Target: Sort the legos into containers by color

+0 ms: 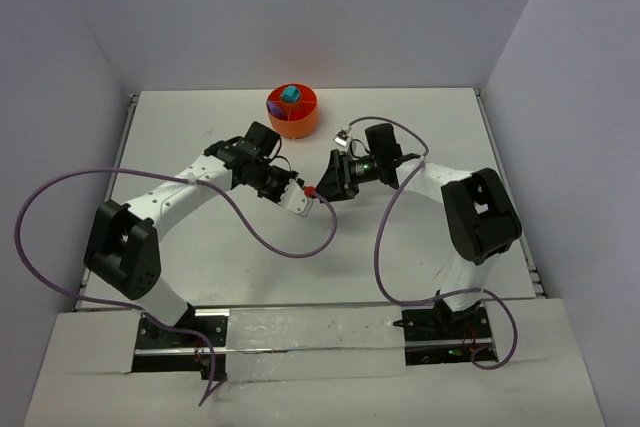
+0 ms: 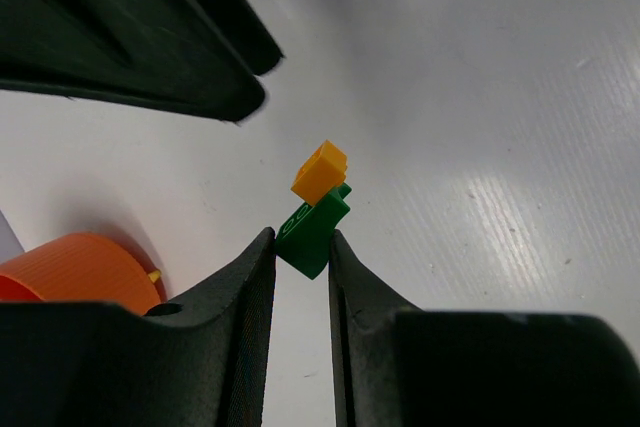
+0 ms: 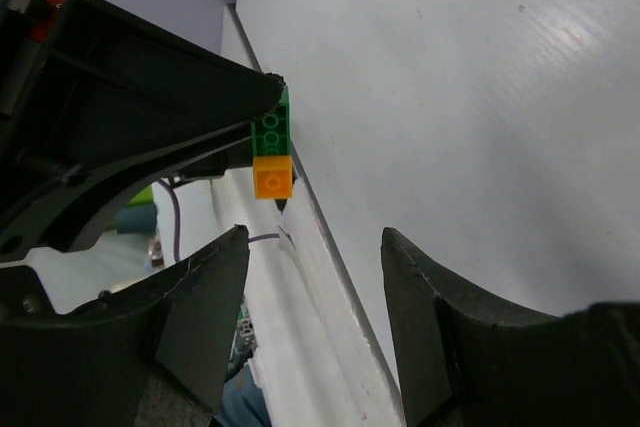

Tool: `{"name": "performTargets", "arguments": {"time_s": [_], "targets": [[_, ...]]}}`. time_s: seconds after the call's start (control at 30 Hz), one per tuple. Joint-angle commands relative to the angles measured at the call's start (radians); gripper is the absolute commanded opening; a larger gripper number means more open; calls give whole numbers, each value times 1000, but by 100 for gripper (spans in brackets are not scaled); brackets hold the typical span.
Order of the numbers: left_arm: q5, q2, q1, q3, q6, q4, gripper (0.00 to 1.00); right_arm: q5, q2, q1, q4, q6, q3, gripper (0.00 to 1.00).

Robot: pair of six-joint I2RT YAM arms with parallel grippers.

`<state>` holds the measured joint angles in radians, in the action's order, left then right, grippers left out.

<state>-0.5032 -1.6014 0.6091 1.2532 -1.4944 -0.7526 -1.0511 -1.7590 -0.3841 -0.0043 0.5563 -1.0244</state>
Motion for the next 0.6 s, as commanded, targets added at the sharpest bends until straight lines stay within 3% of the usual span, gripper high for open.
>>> {"name": "performTargets", "arguments": {"time_s": [0.0,0.3,0.57], "targets": [[-61,37,6,48,54,48,0,-86,-36,-26,122,92,-52,64],[-77,41,9,49,53,39,0,-159,-71,-41,271,220,-59,62],[-83,33,16,60,46,38,0,-152,-91,-64,198,157,-91,58]]}}
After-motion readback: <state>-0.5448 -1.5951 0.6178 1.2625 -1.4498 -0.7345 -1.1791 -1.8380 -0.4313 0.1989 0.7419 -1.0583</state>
